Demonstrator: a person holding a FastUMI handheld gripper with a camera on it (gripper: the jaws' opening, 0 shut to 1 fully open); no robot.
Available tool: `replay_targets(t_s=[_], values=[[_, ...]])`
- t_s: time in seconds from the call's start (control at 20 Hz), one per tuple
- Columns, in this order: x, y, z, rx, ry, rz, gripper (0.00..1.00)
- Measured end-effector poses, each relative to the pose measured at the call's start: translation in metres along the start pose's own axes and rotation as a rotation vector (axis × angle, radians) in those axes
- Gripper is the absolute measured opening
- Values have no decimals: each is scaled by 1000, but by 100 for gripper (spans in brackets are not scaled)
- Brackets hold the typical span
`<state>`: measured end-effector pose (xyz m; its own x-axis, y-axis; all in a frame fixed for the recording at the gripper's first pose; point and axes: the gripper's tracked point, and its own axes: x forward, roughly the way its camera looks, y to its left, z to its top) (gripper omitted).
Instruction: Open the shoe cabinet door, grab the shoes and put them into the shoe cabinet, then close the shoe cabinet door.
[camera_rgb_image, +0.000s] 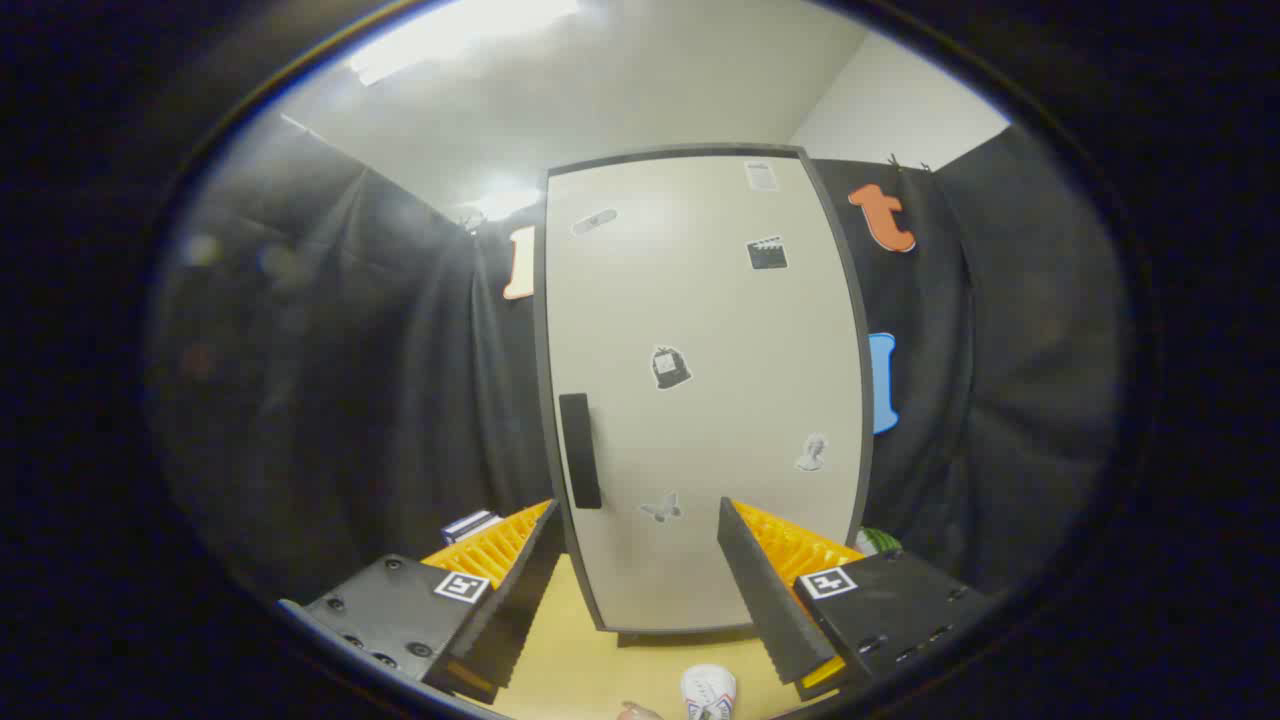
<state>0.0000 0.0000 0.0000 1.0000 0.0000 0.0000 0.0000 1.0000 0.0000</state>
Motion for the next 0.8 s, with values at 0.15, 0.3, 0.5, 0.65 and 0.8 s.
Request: replay_targets(t_s=[0.15, 0.3, 0.5, 0.65, 0.8], values=[[11, -1, 7, 21, -30, -35, 96], [18, 6, 13, 11, -65, -36, 96], [25, -4, 16, 53, -73, -77, 96], [27, -7, 18, 30, -70, -92, 96], [32, -9, 10, 11, -37, -108, 96]])
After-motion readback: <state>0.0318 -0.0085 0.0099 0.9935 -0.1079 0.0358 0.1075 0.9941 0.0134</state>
